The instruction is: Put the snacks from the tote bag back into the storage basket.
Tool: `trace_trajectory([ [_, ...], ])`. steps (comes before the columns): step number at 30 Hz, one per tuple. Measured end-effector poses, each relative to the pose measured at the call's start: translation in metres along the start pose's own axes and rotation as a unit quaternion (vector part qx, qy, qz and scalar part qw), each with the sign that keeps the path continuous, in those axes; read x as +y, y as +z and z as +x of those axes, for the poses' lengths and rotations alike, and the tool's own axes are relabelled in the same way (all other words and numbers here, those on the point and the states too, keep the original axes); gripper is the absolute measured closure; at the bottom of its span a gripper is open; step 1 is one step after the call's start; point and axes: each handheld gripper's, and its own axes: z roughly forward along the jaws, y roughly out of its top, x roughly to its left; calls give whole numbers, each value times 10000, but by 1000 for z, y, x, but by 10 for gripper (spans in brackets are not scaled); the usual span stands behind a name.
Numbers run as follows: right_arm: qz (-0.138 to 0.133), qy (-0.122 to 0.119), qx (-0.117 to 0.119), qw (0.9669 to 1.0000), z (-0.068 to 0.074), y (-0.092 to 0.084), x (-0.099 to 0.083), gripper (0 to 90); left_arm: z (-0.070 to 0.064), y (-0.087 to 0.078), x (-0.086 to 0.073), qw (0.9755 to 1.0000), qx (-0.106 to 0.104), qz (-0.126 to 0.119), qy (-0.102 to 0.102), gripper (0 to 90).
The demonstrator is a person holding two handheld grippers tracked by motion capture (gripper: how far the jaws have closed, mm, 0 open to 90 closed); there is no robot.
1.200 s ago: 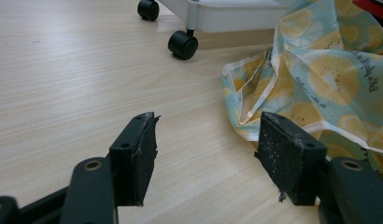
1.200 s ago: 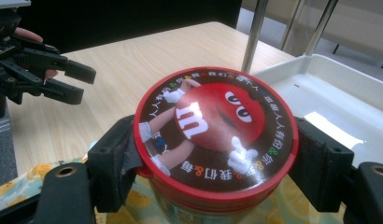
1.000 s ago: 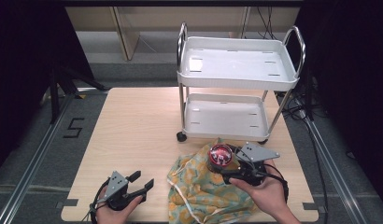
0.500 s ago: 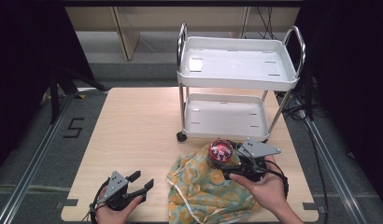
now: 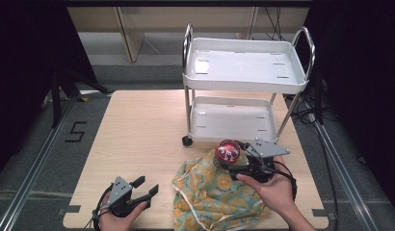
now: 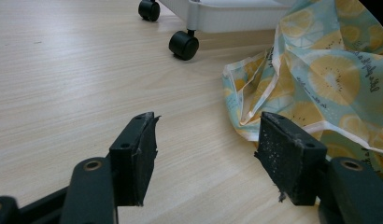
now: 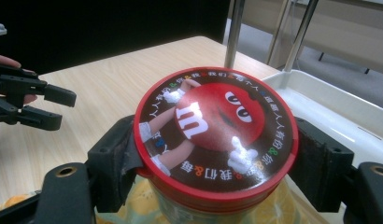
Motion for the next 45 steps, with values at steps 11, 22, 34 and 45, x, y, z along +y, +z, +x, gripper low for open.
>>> trace_trajectory([
  [11, -73, 46, -69, 9999, -3, 3, 3, 261, 0, 0, 0, 10000, 2, -10, -24, 370],
  [22, -109, 48, -117, 9999, -6, 7, 4, 262, 0, 0, 0, 10000, 9, -5, -32, 370],
  [34, 25, 117, -25, 9999, -7, 8, 7, 262, 0, 1, -1, 10000, -2, -69, -58, 371],
  [45, -113, 19, -104, 9999, -10, 13, 12, 262, 0, 1, -1, 9999, 19, -77, -93, 370],
])
